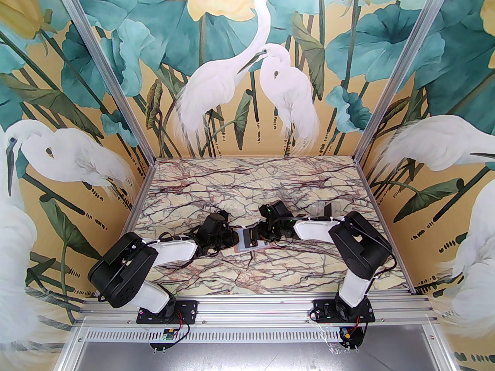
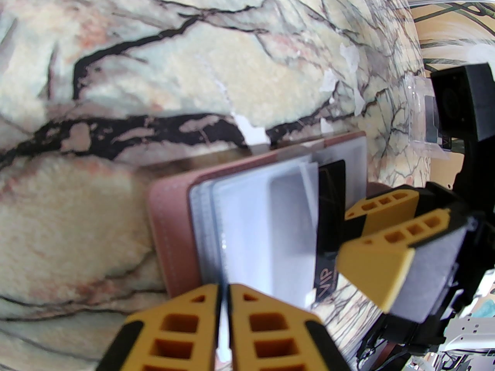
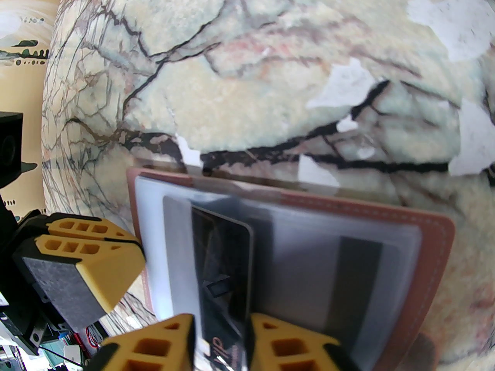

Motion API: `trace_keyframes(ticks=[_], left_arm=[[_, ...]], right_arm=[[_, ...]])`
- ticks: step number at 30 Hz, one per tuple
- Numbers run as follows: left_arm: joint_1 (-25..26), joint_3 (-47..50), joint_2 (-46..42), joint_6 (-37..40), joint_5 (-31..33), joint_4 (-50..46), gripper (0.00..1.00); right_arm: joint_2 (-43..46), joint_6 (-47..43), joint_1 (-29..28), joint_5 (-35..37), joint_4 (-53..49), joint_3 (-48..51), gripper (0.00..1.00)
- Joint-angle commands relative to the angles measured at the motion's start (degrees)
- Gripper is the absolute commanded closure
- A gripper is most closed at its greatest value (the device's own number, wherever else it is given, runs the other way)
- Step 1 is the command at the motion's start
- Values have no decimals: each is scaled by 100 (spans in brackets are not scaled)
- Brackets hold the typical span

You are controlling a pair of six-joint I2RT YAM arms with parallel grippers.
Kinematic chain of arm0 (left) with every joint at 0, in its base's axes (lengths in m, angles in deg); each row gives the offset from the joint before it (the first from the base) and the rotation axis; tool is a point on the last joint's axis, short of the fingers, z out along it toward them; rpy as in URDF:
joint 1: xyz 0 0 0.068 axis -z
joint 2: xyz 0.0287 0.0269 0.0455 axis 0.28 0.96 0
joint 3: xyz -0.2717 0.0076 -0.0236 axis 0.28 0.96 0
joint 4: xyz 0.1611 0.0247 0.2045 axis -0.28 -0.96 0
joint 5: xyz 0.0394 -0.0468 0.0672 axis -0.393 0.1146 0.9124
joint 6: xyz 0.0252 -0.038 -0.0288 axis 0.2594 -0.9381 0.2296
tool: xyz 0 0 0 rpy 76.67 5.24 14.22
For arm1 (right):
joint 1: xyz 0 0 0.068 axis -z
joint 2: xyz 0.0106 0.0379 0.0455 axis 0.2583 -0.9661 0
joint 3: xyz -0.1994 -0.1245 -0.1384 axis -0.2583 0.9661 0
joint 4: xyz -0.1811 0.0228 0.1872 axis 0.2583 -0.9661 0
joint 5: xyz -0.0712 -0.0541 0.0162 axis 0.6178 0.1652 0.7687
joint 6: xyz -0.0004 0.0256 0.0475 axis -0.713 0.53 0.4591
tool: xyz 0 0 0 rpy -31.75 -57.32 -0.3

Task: Put the credit cards into the card holder

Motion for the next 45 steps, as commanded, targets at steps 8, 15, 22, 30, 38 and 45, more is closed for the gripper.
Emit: trace_keyframes(ticks=[8, 15, 22, 30, 38, 45], left_arm=[[25, 176, 149, -64, 103, -157, 85], [20, 194, 141, -65, 121, -133, 85], [26, 194, 158, -65, 115, -132, 85], [20, 190, 199, -62, 104, -116, 85], [19, 184, 189, -65, 104, -120, 85], [25, 191, 193, -64, 104, -107, 85]], right_arm=[[177, -186, -29, 333, -614, -229, 54], [141, -184, -32, 584, -799, -455, 52], [-132, -163, -32, 516, -871, -688, 53], [-311, -139, -46, 462, -905, -798, 53], [-419, -135, -97, 381, -942, -842, 53], [-439, -132, -137, 364, -962, -880, 53]])
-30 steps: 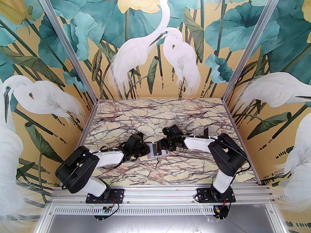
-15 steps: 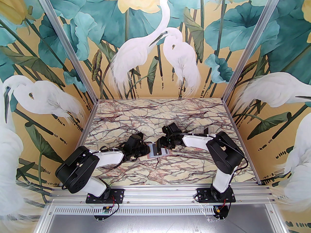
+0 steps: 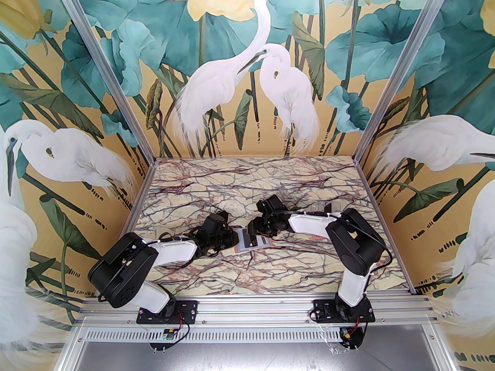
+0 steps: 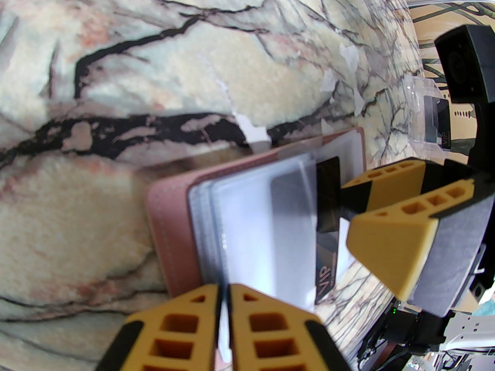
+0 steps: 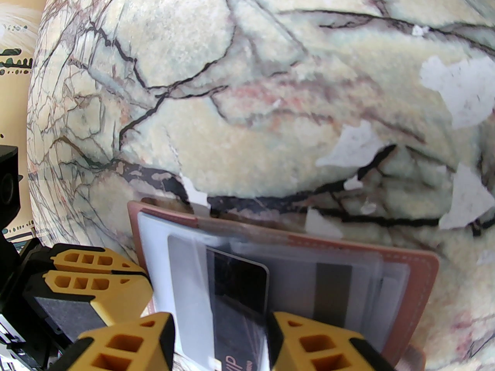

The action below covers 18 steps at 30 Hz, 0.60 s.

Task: Put the credit cards into the card holder

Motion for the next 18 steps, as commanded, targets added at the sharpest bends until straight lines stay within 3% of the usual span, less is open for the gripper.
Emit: trace_keyframes(ticks=[1, 18], left_arm=[[24, 127, 190, -63, 101, -206, 85], [19, 131, 208, -63, 94, -192, 85]], right_arm=[[-165, -30, -73, -21, -151, -97, 53], [-210, -3, -199, -57, -170, -224, 53]])
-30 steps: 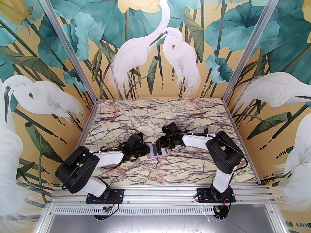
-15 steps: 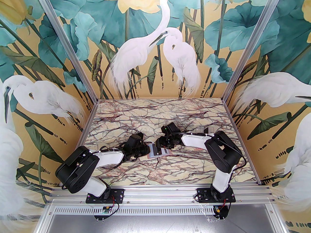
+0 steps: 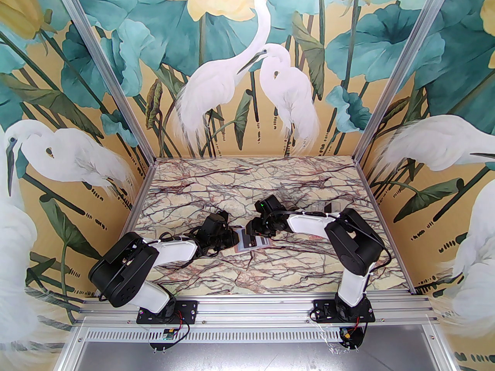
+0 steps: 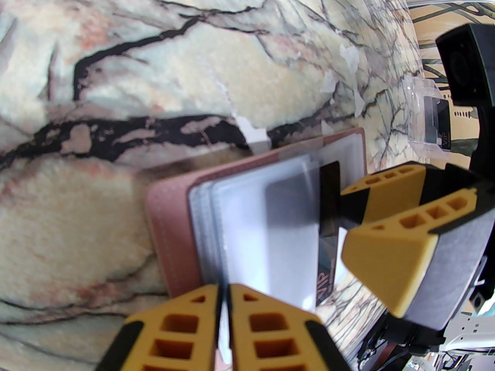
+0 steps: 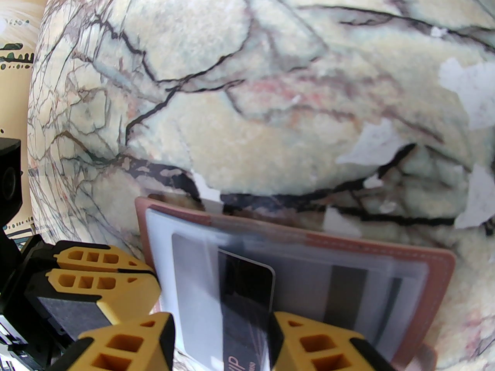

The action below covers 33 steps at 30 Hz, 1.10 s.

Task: Put the credit cards into the card holder

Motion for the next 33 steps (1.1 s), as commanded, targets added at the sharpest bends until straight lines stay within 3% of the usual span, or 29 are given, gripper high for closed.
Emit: trace_keyframes(ticks=[1, 33], left_arm=[[18, 129, 175, -62, 95, -236, 85], [24, 150, 155, -71, 104, -227, 84]], right_arm=[[-148, -3, -90, -64, -134, -131, 54], [-252, 107, -275, -71, -69, -241, 54]])
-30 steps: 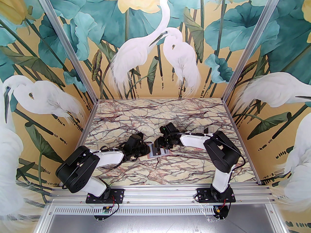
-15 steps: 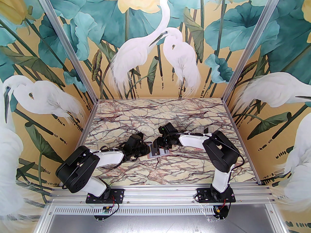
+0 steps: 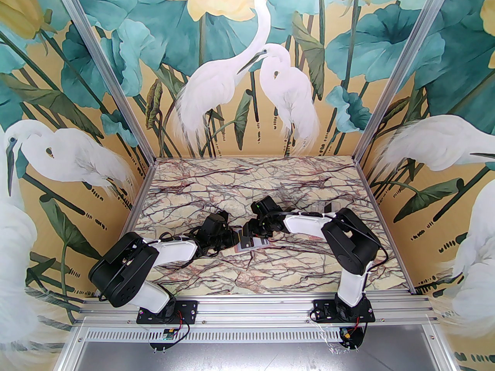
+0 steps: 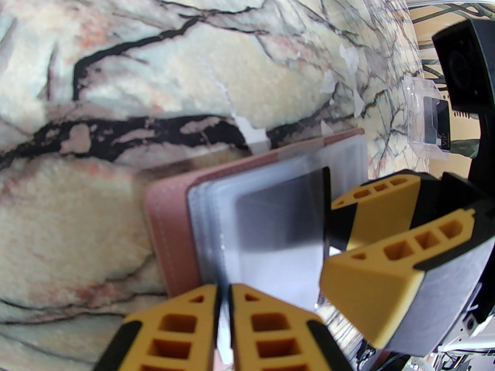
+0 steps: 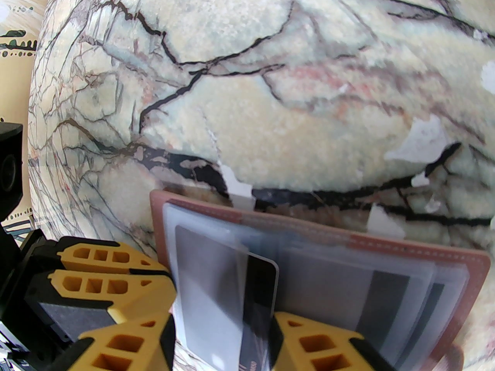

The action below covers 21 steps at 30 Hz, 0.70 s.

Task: Put the credit cards into the card holder

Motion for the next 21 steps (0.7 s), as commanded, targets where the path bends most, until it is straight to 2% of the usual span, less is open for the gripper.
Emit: trace_keyframes(ticks=[1, 17, 21], left_arm=[[24, 151, 150, -52, 104, -233, 84], [18, 167, 146, -52, 104, -225, 84], [22, 168, 145, -51, 103, -225, 84]], right_arm=[[-150, 85, -99, -68, -22, -107, 54], [-207, 58, -174, -41, -157, -239, 55], [-44, -82, -171, 226, -480, -332, 55]])
